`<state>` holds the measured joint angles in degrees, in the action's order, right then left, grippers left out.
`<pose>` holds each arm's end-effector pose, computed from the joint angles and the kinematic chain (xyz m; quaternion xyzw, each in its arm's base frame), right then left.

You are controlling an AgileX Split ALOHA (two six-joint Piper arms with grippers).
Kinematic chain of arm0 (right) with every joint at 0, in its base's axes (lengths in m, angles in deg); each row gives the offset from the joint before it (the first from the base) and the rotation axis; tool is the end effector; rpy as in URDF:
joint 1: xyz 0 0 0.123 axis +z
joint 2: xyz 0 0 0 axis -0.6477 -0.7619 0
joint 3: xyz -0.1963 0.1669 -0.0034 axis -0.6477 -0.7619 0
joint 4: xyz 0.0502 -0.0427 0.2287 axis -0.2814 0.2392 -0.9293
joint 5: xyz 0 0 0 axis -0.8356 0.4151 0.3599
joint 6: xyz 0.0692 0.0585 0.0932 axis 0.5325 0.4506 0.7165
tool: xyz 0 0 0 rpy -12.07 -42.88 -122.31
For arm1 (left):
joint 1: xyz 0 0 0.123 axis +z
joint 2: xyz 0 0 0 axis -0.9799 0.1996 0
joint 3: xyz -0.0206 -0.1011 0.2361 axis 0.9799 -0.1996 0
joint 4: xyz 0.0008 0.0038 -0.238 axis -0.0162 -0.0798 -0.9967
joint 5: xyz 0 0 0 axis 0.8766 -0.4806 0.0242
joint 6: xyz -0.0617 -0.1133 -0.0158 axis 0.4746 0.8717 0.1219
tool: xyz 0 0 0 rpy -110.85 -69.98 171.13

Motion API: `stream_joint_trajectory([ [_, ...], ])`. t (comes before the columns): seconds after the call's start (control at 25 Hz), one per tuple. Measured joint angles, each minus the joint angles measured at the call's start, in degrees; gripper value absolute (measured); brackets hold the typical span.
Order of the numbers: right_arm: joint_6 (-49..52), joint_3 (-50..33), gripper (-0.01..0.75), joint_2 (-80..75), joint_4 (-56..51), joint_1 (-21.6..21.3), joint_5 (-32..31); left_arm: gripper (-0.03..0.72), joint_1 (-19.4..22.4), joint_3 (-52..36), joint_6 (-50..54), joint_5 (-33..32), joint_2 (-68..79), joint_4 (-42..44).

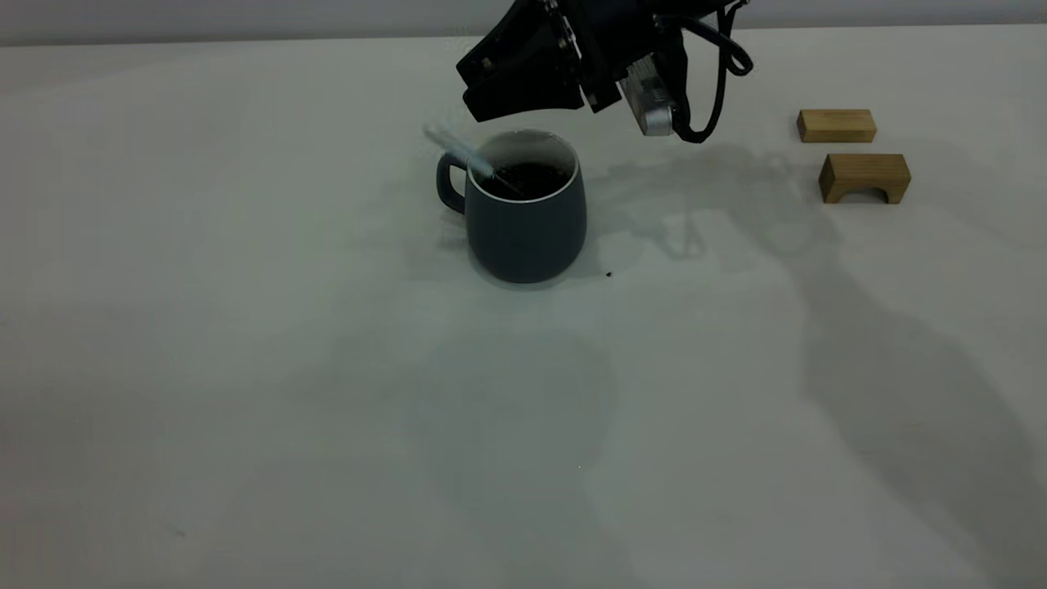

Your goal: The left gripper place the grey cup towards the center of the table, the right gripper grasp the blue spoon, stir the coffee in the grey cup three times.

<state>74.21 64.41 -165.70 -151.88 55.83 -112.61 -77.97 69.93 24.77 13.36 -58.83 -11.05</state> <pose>0.4360 0.2411 0.0274 -0.5375 -0.6446 -0.3947 0.3738 0.0385 0.0131 0.2424 -0.0641 0.8671 0.0247 0.4934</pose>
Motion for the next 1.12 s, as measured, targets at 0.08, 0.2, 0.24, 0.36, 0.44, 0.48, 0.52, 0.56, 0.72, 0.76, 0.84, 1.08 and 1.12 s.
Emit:
stream_joint_trajectory([
  [0.08, -5.1, 0.0, 0.509, 0.0, 0.1, 0.0, 0.0, 0.351, 0.0, 0.0, 0.0, 0.0, 0.0, 0.0],
  [0.2, -17.4, 1.3, 0.602, 0.0, 3.1, 0.0, 0.0, 0.351, 0.0, 0.0, 0.0, 0.0, 0.0, 0.0],
  [0.24, -21.8, 2.3, 0.62, 0.4, 5.0, 0.0, 0.0, 0.351, 0.0, 0.0, 0.0, 0.0, 0.0, 0.0],
  [0.36, -39.4, 6.3, 0.638, 2.7, 10.8, 0.0, -0.1, 0.351, 0.0, 0.0, 0.0, 0.0, 0.0, 0.0],
  [0.44, -51.7, 9.5, 0.629, 5.1, 14.2, 0.0, -0.2, 0.351, 0.0, 0.0, 0.0, 0.0, 0.0, 0.0],
  [0.48, -57.0, 11.1, 0.618, 6.2, 16.4, 0.0, -0.5, 0.351, 0.0, 0.0, 0.0, 0.0, 0.0, 0.0],
  [0.52, -60.9, 12.6, 0.6, 7.6, 18.9, 0.0, -0.8, 0.351, 0.0, 0.0, 0.0, 0.0, 0.0, 0.0],
  [0.56, -64.2, 13.7, 0.581, 9.0, 21.2, 0.0, -1.0, 0.351, 0.0, 0.0, 0.0, 0.0, 0.0, 0.0],
  [0.72, -71.1, 17.9, 0.489, 14.4, 31.1, 0.0, -2.0, 0.351, 0.0, 0.0, 0.0, 0.0, 0.0, 0.0],
  [0.76, -71.5, 18.8, 0.461, 15.7, 33.1, 0.0, -2.2, 0.351, 0.0, 0.0, 0.0, 0.0, 0.0, 0.0],
  [0.84, -71.7, 20.0, 0.418, 18.9, 36.0, 0.0, -2.4, 0.351, 0.0, 0.0, 0.0, 0.0, 0.0, 0.0],
  [1.08, -71.7, 20.5, 0.297, 28.7, 40.8, -0.2, -3.2, 0.351, 0.0, 0.0, 0.0, 0.0, 0.0, 0.0],
  [1.12, -71.6, 20.5, 0.281, 30.2, 42.2, -0.2, -3.2, 0.351, 0.0, 0.0, 0.0, 0.0, 0.0, 0.0],
])
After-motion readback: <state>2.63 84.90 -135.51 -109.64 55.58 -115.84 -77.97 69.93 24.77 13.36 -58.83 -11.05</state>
